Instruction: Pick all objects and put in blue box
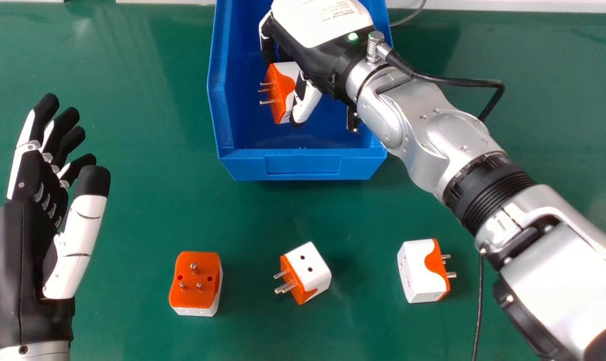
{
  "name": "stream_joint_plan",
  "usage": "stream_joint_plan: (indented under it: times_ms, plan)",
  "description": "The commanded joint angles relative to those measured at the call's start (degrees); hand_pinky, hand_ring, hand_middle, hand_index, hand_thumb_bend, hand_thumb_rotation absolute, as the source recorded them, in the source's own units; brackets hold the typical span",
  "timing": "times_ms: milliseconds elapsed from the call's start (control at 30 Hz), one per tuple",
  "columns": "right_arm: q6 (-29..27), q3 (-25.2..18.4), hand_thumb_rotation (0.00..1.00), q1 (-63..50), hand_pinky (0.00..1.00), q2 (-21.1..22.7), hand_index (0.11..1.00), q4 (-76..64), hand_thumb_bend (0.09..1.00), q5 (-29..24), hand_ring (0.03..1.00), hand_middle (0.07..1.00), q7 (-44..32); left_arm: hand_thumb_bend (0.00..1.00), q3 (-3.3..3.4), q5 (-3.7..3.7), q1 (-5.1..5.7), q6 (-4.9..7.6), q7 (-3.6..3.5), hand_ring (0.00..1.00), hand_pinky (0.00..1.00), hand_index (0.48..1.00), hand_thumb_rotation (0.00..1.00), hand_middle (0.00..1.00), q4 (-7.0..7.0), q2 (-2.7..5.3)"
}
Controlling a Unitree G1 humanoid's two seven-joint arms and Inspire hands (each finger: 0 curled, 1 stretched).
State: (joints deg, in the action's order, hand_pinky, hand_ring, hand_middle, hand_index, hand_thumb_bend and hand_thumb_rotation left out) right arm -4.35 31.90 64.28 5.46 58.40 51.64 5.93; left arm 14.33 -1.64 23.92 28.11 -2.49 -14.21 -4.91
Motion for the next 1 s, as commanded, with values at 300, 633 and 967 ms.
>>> stream_joint_plan:
  times_ms: [300,633,967]
  plan:
    - [0.5,0.1,0.0,4.8,0.32,-1.6,0.503,2.0,0.493,-2.5,0.437,0.551,3.3,0.65,-0.56,0.91,1.34,1.25,0.78,0.88,0.8,0.928,0.77,0.9,-1.43,0.99]
    - [0.2,-0.4,0.0,4.4,0.32,-1.6,0.502,2.0,0.494,-4.0,0.437,0.548,2.3,0.66,-0.44,1.07,1.66,1.41,0.69,0.88,0.8,0.921,0.77,0.9,-1.33,1.36]
    - [4.7,-0.2,0.0,4.5,0.31,-2.3,0.522,1.7,0.493,-5.1,0.436,0.541,-1.9,0.65,-0.37,0.65,2.1,1.5,0.65,0.87,0.8,0.919,0.76,0.9,-1.76,1.44]
